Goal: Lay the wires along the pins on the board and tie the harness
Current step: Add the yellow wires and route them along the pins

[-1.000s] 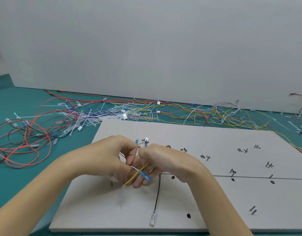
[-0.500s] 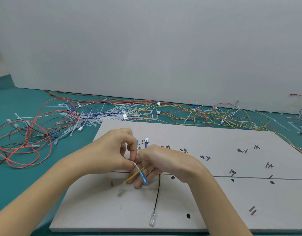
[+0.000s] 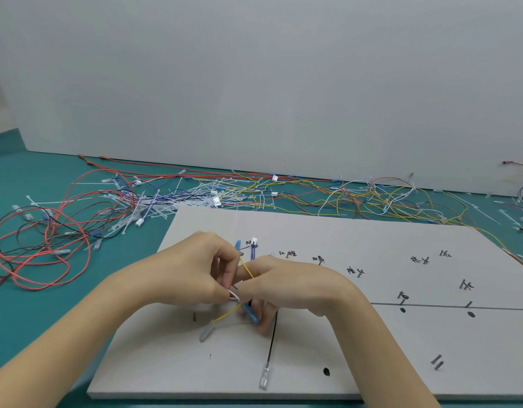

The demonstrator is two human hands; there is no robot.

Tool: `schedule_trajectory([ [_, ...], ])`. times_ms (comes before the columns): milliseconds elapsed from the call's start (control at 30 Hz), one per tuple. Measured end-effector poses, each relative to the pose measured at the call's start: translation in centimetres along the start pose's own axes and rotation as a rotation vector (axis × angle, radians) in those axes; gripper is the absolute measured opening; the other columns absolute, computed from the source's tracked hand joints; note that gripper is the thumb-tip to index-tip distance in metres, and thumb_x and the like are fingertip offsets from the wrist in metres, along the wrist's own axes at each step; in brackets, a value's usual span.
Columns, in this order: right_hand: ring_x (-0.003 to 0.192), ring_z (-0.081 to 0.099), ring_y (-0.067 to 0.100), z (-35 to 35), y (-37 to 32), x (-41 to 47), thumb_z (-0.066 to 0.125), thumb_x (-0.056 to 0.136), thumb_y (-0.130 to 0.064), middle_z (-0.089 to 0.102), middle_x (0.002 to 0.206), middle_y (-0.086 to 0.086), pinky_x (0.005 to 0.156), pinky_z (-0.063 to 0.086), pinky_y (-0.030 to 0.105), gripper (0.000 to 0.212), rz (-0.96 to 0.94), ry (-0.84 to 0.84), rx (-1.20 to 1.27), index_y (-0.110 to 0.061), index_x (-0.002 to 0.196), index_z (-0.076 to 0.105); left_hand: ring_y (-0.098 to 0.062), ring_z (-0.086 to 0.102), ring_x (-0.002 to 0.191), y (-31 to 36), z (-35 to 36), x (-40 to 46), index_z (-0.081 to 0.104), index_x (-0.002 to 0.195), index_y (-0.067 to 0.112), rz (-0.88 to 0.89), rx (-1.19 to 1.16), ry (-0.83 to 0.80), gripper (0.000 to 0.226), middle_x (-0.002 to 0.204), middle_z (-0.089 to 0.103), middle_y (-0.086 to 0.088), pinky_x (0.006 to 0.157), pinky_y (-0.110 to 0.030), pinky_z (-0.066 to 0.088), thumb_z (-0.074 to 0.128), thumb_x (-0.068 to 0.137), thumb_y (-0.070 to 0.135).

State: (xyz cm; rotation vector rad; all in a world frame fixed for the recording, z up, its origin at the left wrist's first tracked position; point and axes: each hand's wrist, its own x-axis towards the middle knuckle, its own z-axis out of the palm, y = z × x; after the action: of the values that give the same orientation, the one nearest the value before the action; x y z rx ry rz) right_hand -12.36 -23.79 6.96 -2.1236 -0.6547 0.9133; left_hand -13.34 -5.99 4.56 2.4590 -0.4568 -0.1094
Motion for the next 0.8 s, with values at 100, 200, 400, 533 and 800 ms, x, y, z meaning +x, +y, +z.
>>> schedule_trajectory([
  [100,0.059,0.060,0.021,-0.3,0.4,0.0,0.049,0.093,-0.004,0.054,0.071,0.001,0.068,0.053,0.029,0.022,-0.023,0.016,0.017,-0.005,0.112,0.060,-0.015,0.050,0.056,0.0,0.0,0.0,0.056,0.055,0.023,-0.026,0.015,-0.032,0.013,0.060,0.059,-0.003,0.055,-0.034,0.046,0.064,0.060,0.014],
  [200,0.068,0.063,0.020,-0.8,0.6,-0.2,0.059,0.092,-0.010,0.057,0.078,0.001,0.046,0.044,0.016,0.014,-0.043,0.062,-0.046,-0.023,0.098,0.059,-0.010,0.045,0.052,0.1,0.1,0.0,0.057,0.055,0.025,-0.038,-0.008,-0.061,0.020,0.054,0.053,0.004,0.052,-0.027,0.040,0.064,0.064,0.008],
  [400,0.058,0.064,0.018,-1.4,1.2,0.2,0.075,0.080,-0.007,0.062,0.070,0.006,0.062,0.051,0.032,0.019,-0.057,0.107,0.089,-0.013,0.091,0.061,-0.007,0.047,0.053,0.1,0.2,-0.2,0.064,0.061,0.024,-0.045,-0.045,-0.112,0.013,0.058,0.057,0.002,0.053,-0.023,0.040,0.067,0.069,0.014],
  [533,0.053,0.065,0.014,-1.5,0.9,0.1,0.075,0.079,0.000,0.068,0.060,0.004,0.054,0.053,0.019,0.018,-0.112,0.072,0.296,-0.007,0.073,0.060,-0.009,0.044,0.050,0.0,0.1,-0.3,0.063,0.061,0.023,-0.072,-0.041,-0.131,0.006,0.053,0.053,0.008,0.050,-0.022,0.037,0.067,0.066,0.024],
  [800,0.059,0.069,0.015,-1.3,0.6,-0.1,0.069,0.087,-0.012,0.070,0.070,0.004,0.046,0.048,0.016,0.006,-0.182,0.007,0.379,-0.010,0.082,0.071,-0.015,0.038,0.051,0.1,-0.2,-0.4,0.063,0.061,0.025,-0.086,-0.072,-0.167,0.011,0.054,0.046,0.003,0.051,-0.025,0.031,0.065,0.069,0.016],
])
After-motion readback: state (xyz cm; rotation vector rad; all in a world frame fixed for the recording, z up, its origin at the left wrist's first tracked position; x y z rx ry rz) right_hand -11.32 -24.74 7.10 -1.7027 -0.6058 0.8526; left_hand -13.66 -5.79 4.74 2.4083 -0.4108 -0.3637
